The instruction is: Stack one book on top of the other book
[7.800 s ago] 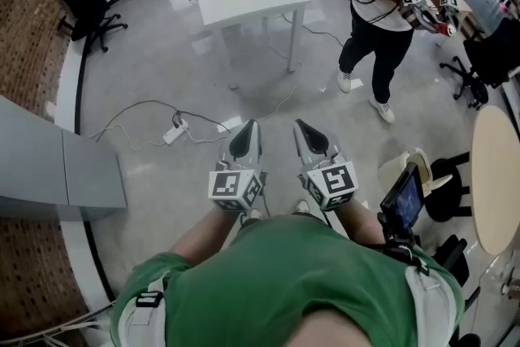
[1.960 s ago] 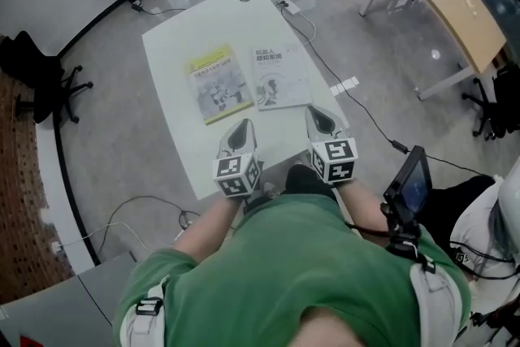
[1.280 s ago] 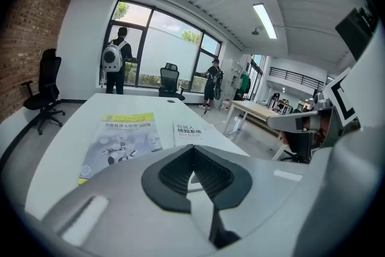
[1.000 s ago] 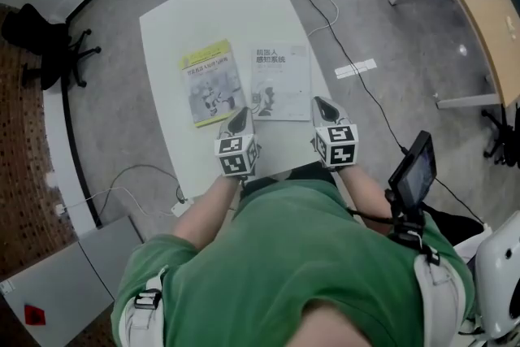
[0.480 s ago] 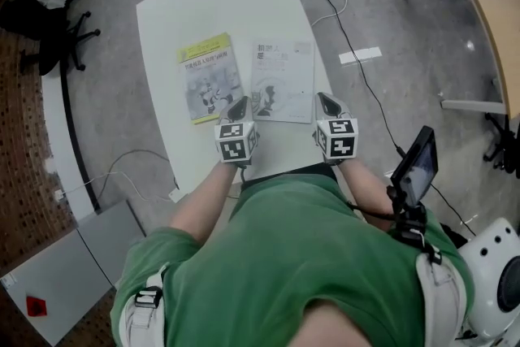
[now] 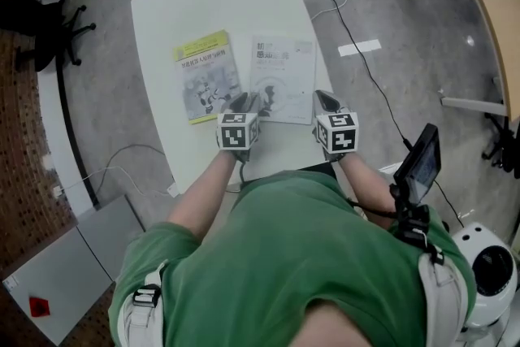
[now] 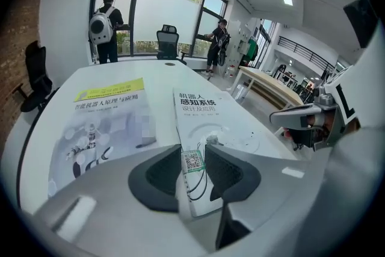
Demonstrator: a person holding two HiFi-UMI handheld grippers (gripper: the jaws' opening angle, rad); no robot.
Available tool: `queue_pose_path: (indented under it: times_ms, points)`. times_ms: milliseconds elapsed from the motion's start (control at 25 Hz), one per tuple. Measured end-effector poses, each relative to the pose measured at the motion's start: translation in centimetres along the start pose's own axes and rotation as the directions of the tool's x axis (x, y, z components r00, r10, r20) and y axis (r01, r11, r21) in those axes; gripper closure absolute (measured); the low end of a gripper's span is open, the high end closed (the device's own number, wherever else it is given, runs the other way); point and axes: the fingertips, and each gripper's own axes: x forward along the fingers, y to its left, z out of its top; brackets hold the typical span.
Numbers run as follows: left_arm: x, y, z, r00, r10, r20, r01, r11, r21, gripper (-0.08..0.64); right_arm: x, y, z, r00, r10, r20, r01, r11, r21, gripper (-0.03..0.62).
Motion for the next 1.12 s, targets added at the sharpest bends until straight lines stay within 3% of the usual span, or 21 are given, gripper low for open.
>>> queue_pose_path:
  times_ms: [80,200,360,680,880,1000,1120]
  points:
    - [0.4,-0.2,-0.3,0.999,-0.018,-0.032,0.019,1.000,0.005,0.406,0.3,0.1,-0.1,1.000,0.008,-0.015,-0.008,1.000,-0.002,0.584]
    - [1.1,-0.4,-0.6,0.996,-0.037,-0.076,0.037,0.999,0.002,0.375,1.0,0.3,-0.6,0.998,0.042,-0.049,-0.042,0.999,0.008,0.498]
    - [2.2,-0.1,-1.1,0.989,-0.027,-0.143,0.031,0.999,0.022,0.367,2.0,0.4,-1.5,0.991,0.070,-0.111,-0.068,0.998,0.018,0.445]
    - [2.3,-0.6,-1.2,0.976,-0.009,-0.215,0.020,0.999,0.047,0.373,2.9,0.6,-2.7,0.979,0.092,-0.183,-0.092,0.996,0.008,0.439]
    - [2.1,-2.4,-2.8,0.966,-0.045,-0.253,0.059,0.997,0.047,0.371,2.9,-0.1,-2.8,0.978,0.067,-0.195,-0.069,0.998,-0.003,0.439]
    - [1.6,-3.3,-3.2,0.967,-0.073,-0.243,0.078,0.997,0.010,0.371,2.9,-0.6,-3.0,0.975,0.054,-0.216,-0.060,0.998,-0.022,0.439]
    - [1.7,-3.0,-3.5,0.972,-0.096,-0.216,0.074,0.992,-0.106,0.361,3.0,-0.8,-2.9,0.973,0.051,-0.227,-0.061,0.998,-0.036,0.439]
